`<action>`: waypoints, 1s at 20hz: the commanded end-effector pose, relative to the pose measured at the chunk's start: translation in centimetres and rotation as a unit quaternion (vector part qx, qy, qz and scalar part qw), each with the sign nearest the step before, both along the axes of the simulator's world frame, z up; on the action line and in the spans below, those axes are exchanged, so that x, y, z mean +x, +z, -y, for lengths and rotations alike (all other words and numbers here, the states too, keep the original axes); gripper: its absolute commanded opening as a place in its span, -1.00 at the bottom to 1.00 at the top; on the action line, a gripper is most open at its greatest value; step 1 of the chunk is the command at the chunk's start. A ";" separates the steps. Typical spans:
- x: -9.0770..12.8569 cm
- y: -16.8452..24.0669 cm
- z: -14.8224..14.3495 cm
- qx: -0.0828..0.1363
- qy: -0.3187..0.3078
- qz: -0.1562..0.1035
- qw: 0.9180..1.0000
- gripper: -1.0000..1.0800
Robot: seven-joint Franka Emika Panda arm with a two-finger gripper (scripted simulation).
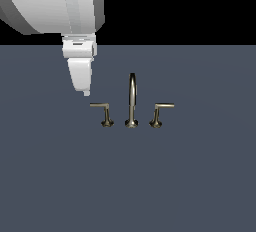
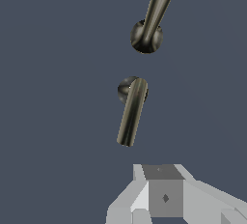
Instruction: Turn on the faucet by rotating a designated handle.
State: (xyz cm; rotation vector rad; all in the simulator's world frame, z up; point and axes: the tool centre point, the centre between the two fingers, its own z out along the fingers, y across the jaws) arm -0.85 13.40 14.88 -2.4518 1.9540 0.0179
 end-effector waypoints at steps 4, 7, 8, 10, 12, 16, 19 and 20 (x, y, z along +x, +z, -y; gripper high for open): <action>2.7 -2.6 0.7 -0.004 -0.055 0.001 0.998 -1.00; 4.0 -3.8 1.2 -0.006 -0.080 0.001 0.997 -1.00; 4.3 -4.1 1.3 -0.006 -0.088 0.001 0.996 -1.00; 5.0 -4.7 1.6 -0.007 -0.101 0.002 0.995 -1.00; 5.5 -5.2 1.8 -0.007 -0.111 0.002 0.994 -1.00; 6.1 -5.7 2.1 -0.007 -0.125 0.002 0.992 -1.00; 6.2 -5.8 2.2 -0.007 -0.127 0.002 0.992 -1.00; 6.2 -5.8 2.2 -0.007 -0.127 0.002 0.992 -1.00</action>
